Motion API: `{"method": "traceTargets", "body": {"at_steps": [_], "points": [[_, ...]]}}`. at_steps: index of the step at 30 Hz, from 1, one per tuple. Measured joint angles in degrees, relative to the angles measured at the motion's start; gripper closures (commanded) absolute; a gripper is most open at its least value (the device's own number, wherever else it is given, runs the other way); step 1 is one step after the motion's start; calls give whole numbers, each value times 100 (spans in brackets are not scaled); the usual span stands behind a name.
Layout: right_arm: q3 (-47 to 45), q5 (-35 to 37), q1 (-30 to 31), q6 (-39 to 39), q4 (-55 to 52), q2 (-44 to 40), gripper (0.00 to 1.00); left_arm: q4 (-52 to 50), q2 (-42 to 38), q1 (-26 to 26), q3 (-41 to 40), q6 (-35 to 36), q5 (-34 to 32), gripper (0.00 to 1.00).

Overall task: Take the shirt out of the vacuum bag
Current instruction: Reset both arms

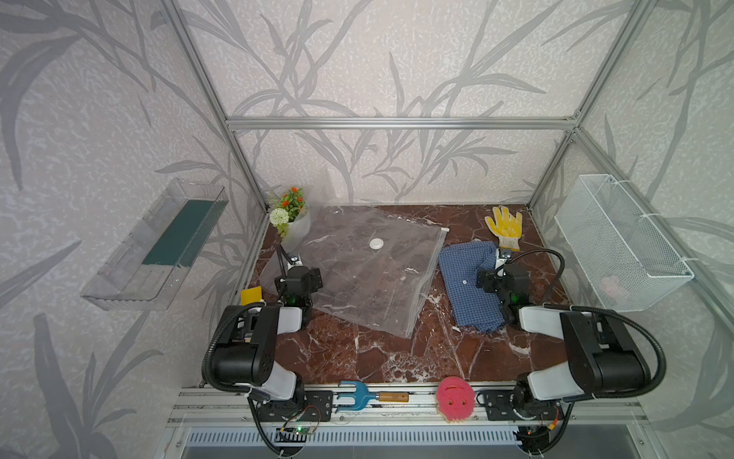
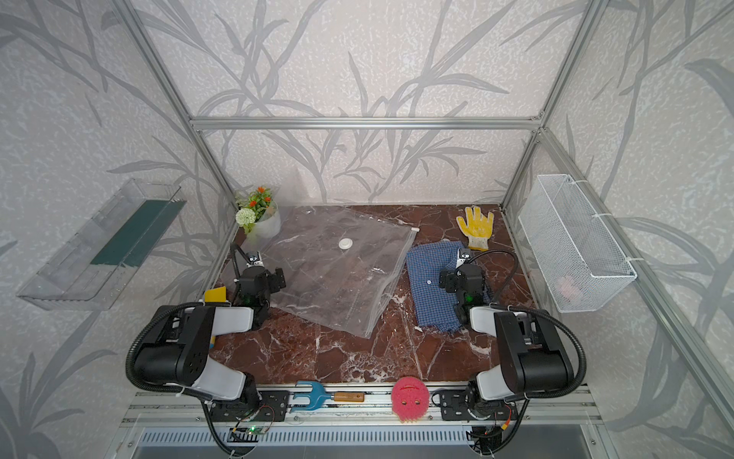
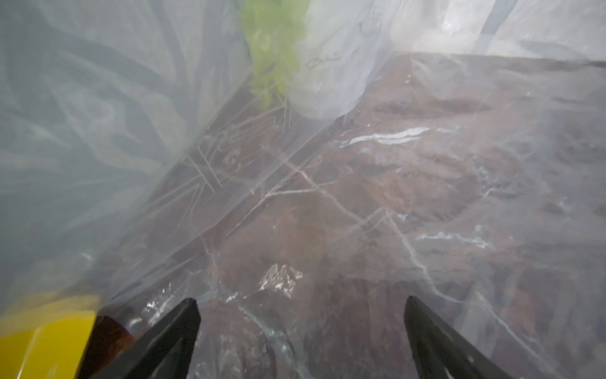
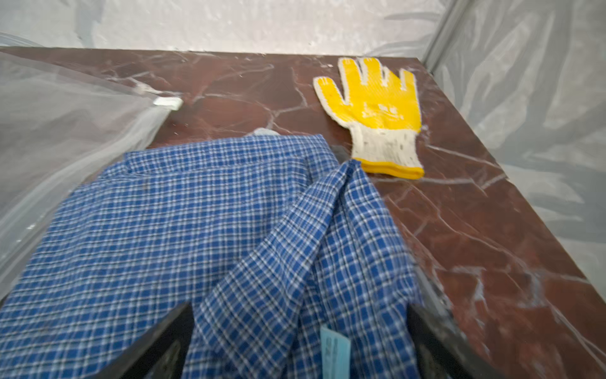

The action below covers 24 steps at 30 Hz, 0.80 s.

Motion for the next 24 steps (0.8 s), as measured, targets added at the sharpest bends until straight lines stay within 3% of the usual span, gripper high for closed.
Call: {"method": "traceTargets", "body": {"at_steps": [5,7,24], "points": [[-24,-269,46,-201,157,90,1,164,0,24,0,42,175,6],[-24,-319,52,-234,190,90,1,190,0,24,0,50,201,1],[-24,-402,52,-306,219,90,1,264,0,24,0,76,243,1]]}}
